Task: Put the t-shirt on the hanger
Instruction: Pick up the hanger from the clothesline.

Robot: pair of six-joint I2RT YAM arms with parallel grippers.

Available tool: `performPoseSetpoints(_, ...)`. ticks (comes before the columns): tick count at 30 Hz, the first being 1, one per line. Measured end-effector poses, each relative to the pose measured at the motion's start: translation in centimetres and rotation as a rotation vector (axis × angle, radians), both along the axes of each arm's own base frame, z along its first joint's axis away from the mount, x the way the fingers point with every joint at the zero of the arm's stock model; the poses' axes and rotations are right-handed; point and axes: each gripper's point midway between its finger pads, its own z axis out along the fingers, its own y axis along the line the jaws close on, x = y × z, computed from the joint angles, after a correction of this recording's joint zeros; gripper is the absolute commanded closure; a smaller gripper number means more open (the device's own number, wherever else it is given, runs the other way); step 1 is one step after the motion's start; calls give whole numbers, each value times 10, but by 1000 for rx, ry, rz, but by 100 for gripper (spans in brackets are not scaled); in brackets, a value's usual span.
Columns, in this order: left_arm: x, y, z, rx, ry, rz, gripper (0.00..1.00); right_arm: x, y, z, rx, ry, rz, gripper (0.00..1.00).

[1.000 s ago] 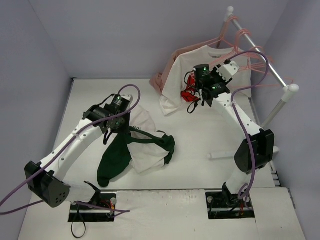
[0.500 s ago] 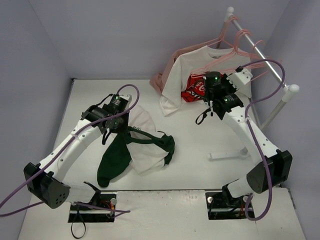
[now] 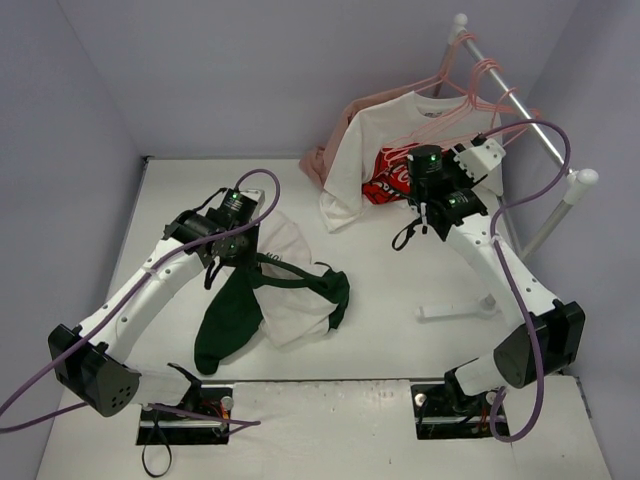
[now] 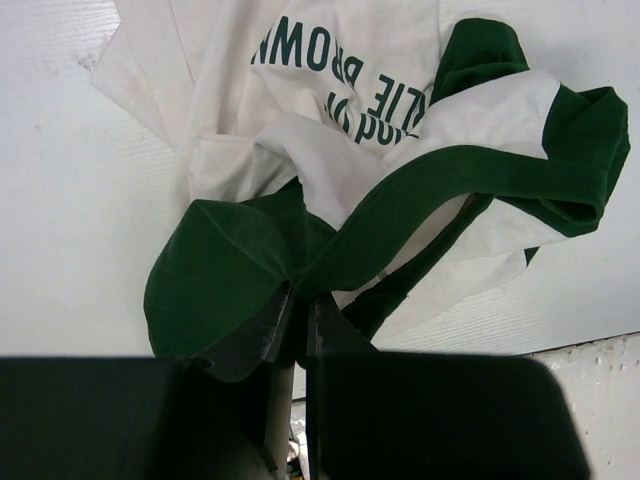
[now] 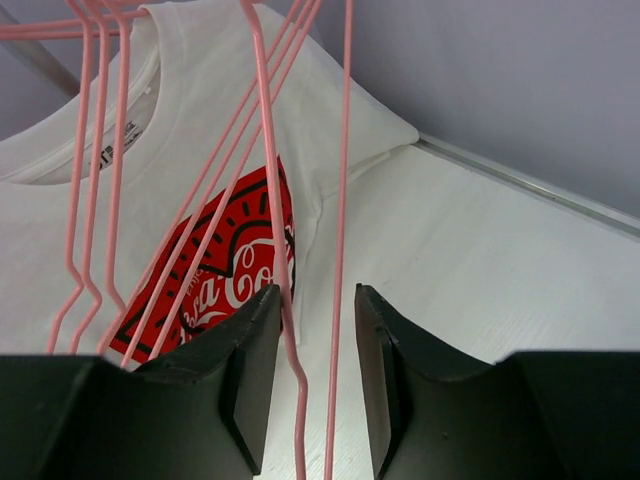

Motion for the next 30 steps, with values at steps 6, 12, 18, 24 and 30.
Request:
performPoseSetpoints(6,0,0,0,-1,0,-2,100,9,-6,-14,-17,37,-25,65)
performPoseSetpoints(12,1,1,0,-2,0,4,100,14,-8,-25,-31,71,-30,81)
performPoseSetpoints(18,1,2,1,-4,-2,8,100,13,-10,-25,-48,87,-27,100)
performPoseSetpoints(24,1,3,1,-3,-4,8,100,9,-14,-21,-90,113,-26,100)
performPoseSetpoints(30,1,3,1,-1,-4,4,100,-4,-9,5,-138,96,-17,100)
